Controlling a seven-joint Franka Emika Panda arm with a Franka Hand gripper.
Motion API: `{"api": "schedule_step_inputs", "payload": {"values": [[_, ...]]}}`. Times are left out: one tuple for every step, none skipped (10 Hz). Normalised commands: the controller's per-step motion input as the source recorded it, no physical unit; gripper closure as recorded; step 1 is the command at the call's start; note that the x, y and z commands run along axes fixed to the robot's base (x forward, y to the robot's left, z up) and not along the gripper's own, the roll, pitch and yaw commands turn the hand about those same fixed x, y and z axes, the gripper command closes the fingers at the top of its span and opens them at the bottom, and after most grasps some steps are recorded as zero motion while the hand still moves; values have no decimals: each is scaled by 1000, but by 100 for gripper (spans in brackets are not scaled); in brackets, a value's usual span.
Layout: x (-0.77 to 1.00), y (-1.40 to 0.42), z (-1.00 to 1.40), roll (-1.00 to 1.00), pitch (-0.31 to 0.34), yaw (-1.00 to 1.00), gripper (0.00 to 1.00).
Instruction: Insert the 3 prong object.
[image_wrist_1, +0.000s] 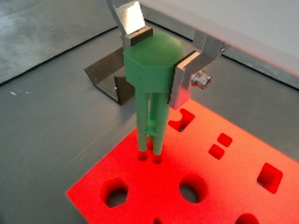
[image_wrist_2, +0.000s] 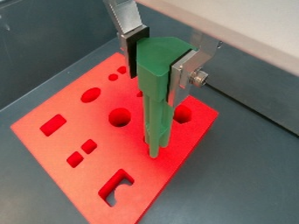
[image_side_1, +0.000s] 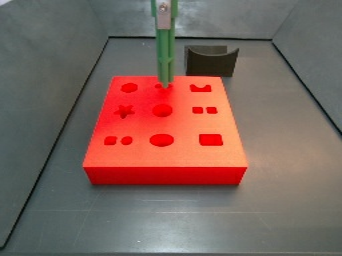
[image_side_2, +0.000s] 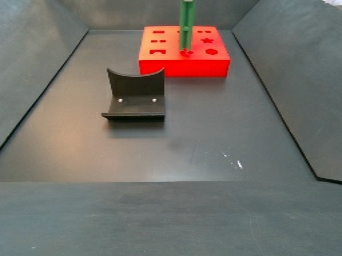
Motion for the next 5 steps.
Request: {"api": "schedule_step_inputs", "payload": {"values": [[117, -54, -83, 0, -30, 0, 100], [166, -3, -91, 0, -7, 0, 100], [20, 0, -131, 0, -31, 0, 100], [0, 0, -174, 0, -66, 0, 100], [-71, 0, -197, -16, -126, 0, 100]]}}
